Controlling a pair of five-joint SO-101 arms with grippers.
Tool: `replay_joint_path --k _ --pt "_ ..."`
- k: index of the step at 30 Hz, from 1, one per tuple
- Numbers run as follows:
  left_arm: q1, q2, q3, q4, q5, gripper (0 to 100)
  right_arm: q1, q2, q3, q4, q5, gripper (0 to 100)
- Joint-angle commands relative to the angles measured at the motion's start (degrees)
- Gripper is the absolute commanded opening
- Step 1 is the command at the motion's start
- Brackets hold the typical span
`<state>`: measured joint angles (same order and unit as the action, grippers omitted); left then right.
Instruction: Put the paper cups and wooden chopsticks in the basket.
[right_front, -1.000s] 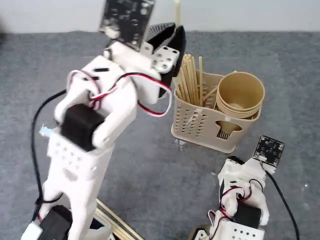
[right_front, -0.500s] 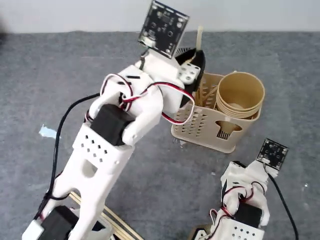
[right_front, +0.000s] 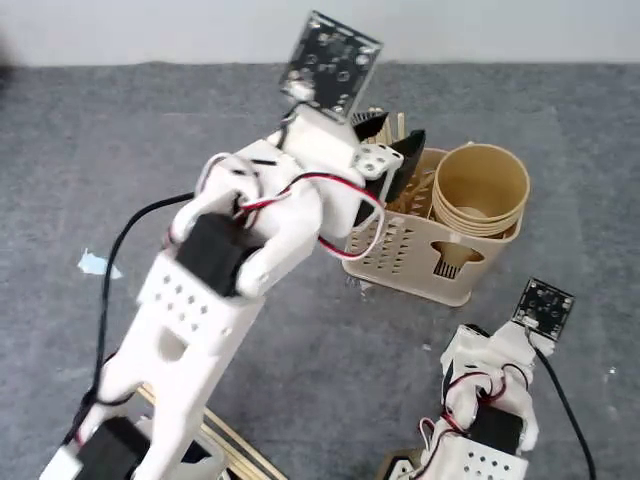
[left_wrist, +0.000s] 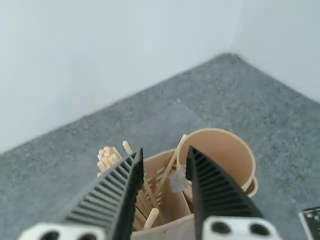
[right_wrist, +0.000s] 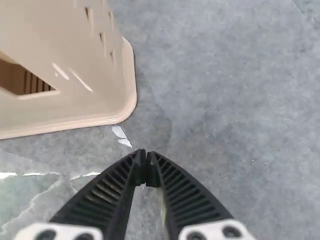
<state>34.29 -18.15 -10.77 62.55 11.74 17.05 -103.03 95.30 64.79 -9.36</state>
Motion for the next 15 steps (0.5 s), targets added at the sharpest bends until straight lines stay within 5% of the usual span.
replay_joint_path --k 1,8,15 --pt "-0.09 -7.56 -0.31 0.62 0.26 14 0.66 -0.92 -0.09 -0.31 -0.09 0.9" --pt "-3.60 -15.38 -0.31 13.80 -6.15 14 0.66 -0.92 0.00 -0.04 -0.09 0.9" --pt "-15.91 -16.44 -0.22 26.64 -8.35 12 0.66 -0.92 0.00 0.04 -0.09 0.9"
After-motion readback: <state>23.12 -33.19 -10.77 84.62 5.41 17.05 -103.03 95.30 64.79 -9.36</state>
